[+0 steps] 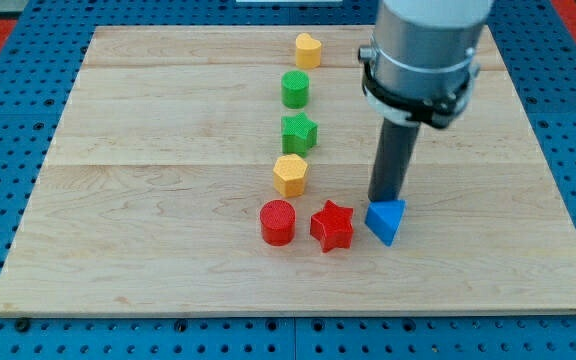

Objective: Push the blue cube towards the bottom center

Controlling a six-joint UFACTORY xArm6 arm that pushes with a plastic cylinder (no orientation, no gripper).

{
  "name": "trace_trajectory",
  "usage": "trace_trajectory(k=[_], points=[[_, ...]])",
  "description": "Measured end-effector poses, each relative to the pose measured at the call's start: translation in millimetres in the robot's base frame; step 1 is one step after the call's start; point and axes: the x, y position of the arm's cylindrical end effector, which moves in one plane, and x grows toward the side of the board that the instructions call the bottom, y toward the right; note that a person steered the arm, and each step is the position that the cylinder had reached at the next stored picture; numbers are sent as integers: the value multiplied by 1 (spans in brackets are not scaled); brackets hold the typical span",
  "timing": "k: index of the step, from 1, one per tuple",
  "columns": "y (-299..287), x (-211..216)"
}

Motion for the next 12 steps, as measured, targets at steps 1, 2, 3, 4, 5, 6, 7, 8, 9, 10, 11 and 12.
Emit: trace_trajectory(k=[1,2,3,4,5,6,7,8,9,10,11,12], points=[[13,2],[97,-69],[151,-167],[165,-222],[145,-257],[76,-278],[15,-310],[-13,-315],[4,-316],[15,-310],[10,-287],[11,-269]])
